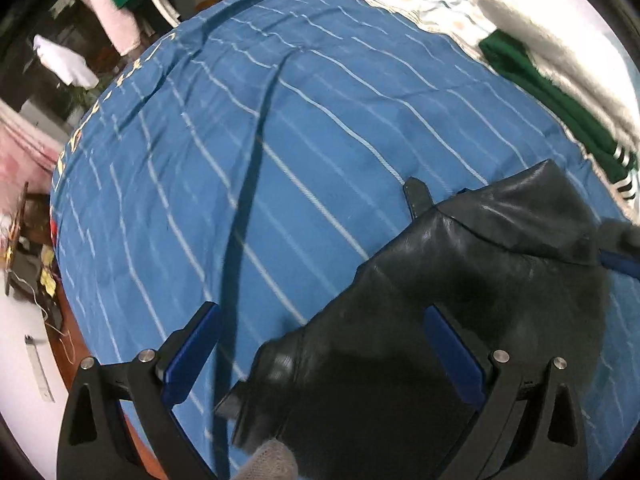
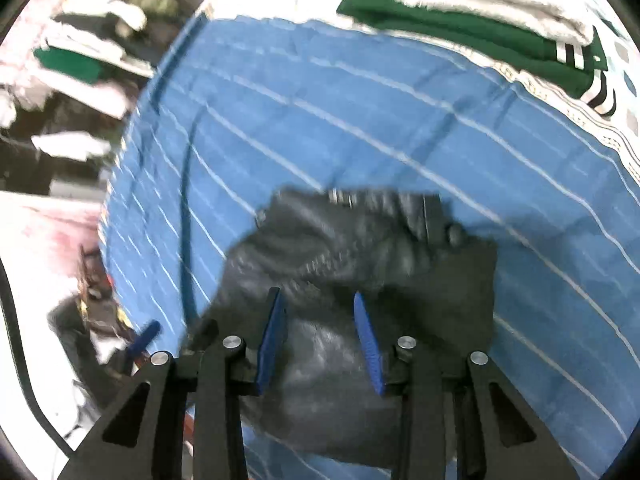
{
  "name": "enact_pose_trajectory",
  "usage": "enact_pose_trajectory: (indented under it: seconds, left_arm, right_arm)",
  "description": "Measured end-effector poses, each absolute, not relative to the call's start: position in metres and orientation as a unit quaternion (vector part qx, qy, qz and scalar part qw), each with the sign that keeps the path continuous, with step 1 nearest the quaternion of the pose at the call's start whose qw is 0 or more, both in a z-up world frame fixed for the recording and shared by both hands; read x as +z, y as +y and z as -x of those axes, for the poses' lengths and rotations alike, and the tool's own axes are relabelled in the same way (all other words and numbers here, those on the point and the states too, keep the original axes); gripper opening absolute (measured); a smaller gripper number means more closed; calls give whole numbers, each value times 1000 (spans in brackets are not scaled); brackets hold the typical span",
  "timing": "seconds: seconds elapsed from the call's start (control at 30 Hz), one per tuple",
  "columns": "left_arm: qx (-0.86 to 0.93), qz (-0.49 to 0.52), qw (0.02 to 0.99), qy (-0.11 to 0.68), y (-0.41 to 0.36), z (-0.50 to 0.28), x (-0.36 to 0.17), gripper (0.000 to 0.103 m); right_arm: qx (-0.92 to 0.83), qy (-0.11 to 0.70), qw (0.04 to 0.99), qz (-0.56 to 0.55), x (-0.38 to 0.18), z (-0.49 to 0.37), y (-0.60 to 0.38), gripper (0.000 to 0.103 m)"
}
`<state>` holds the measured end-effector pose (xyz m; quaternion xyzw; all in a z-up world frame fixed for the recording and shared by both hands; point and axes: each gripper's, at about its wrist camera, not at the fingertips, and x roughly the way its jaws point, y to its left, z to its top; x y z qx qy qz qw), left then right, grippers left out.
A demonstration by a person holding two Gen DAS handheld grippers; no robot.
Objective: Fold large clothes
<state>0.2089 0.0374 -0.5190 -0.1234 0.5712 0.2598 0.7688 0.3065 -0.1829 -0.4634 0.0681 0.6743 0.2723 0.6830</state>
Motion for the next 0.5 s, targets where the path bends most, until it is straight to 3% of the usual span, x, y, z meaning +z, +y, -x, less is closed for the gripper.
enact_pose_trajectory:
  seconds: [0.03,0.17,0.37,0.4,0.47,0.5]
  left_arm:
    - [260,121,765,576,38,-212,-525,103]
    - [265,126,753,588,47,-213,-537,103]
    - [269,202,750,569,64,-155,-501,103]
    - [267,229,748,562,66,-138,-495,103]
    - [265,279,739,554,66,-108,-491,103]
    - [258,310,731,551,65,-95,-494,103]
  right_arm:
    - [270,676,681,-75,-471,-311,-184,29]
    - [236,700,671,-58,-545,-335,-156,28]
    - [272,716,635,-101,-523,-350,-176,30]
    - [287,712,628,-124,-509,-347,-194,34]
    - [296,693,640,-150,-487,-338,-229,67]
    - [293,685,649,-154,-480,-332,-248,70]
